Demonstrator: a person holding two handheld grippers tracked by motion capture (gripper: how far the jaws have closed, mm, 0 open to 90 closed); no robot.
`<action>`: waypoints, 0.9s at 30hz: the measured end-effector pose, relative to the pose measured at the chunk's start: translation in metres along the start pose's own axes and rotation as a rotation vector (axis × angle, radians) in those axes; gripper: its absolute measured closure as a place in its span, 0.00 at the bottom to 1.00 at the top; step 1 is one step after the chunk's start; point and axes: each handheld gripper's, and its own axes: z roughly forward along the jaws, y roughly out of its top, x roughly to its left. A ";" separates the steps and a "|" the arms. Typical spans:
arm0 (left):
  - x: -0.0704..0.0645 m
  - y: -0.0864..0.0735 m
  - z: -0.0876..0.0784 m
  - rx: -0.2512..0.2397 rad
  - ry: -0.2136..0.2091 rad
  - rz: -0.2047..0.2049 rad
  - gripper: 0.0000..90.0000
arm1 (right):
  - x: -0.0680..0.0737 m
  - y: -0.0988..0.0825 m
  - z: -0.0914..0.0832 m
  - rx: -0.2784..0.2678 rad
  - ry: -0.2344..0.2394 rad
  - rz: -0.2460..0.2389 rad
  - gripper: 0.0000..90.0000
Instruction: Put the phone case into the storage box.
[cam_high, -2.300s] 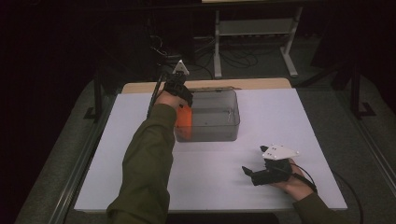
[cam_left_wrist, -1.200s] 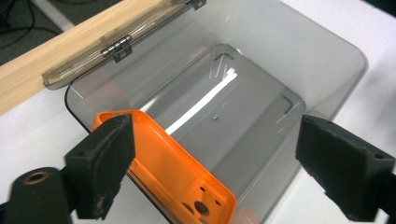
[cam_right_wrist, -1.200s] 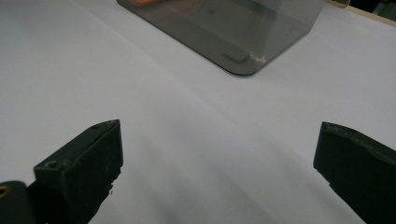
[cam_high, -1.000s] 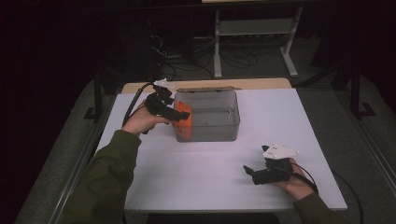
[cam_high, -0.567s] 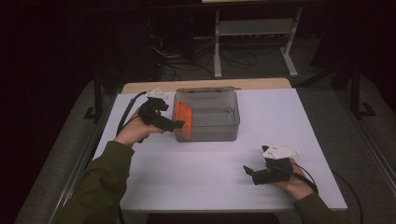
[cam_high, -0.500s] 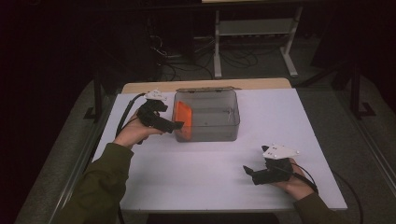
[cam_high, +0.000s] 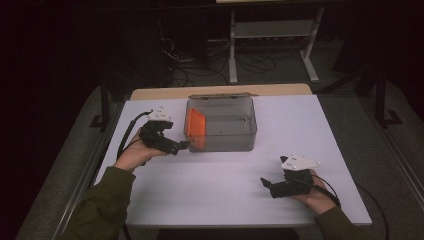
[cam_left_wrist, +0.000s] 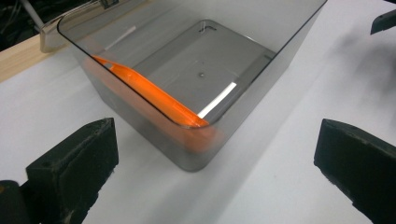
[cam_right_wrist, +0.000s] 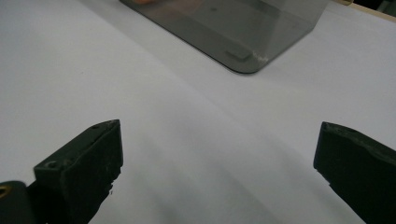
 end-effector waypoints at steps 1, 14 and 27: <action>-0.001 -0.002 -0.001 0.003 0.002 0.010 0.00 | 0.000 0.000 0.000 0.000 0.000 0.000 0.01; -0.014 -0.036 -0.008 -0.015 0.030 0.032 0.00 | 0.000 0.000 0.000 0.000 0.000 -0.004 0.01; -0.027 -0.074 -0.010 -0.032 0.049 0.028 0.00 | 0.001 0.000 0.000 0.000 0.000 -0.004 0.01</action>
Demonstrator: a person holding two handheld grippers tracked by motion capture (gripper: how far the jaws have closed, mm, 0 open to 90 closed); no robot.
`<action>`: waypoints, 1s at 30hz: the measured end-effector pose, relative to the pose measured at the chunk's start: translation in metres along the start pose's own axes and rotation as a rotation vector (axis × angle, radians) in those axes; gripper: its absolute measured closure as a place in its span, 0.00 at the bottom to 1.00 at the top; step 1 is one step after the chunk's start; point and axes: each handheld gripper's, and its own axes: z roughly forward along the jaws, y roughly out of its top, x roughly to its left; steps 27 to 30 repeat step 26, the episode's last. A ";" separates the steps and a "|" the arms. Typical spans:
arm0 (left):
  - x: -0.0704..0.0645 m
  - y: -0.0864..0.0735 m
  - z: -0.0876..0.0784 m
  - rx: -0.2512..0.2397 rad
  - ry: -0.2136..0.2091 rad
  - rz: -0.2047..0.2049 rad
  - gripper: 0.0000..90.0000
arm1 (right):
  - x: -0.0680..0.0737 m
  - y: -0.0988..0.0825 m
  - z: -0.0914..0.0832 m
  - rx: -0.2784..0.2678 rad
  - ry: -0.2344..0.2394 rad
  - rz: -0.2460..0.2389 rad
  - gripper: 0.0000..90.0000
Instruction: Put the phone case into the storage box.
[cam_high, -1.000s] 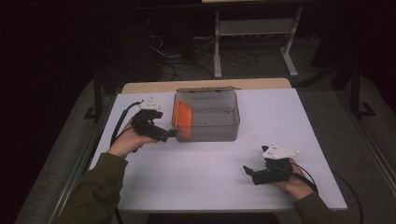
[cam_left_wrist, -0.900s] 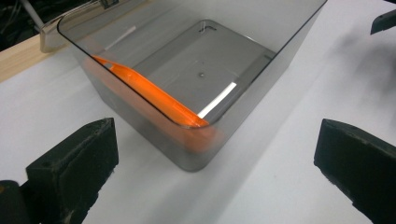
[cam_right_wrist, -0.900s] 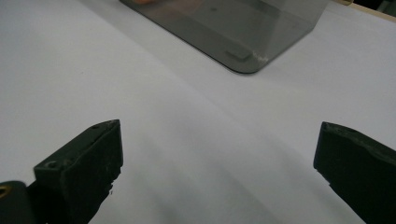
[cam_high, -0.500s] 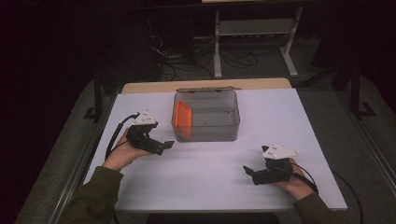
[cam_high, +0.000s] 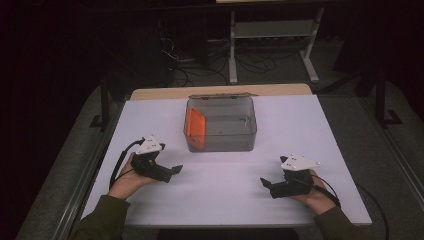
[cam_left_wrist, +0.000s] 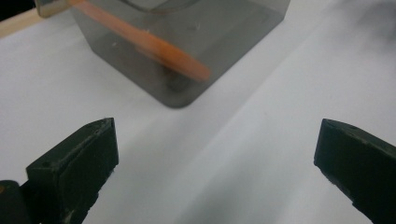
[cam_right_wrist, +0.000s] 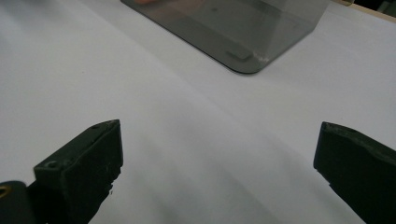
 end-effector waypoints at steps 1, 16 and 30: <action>-0.001 -0.003 0.000 -0.002 0.000 0.000 0.00 | 0.000 0.000 0.000 -0.001 0.001 0.000 0.01; -0.011 -0.032 0.001 -0.008 0.004 0.013 0.00 | 0.000 0.000 0.000 0.002 0.000 0.003 0.01; -0.011 -0.037 0.003 -0.002 -0.004 0.000 0.00 | 0.000 -0.001 0.001 0.004 0.001 0.002 0.01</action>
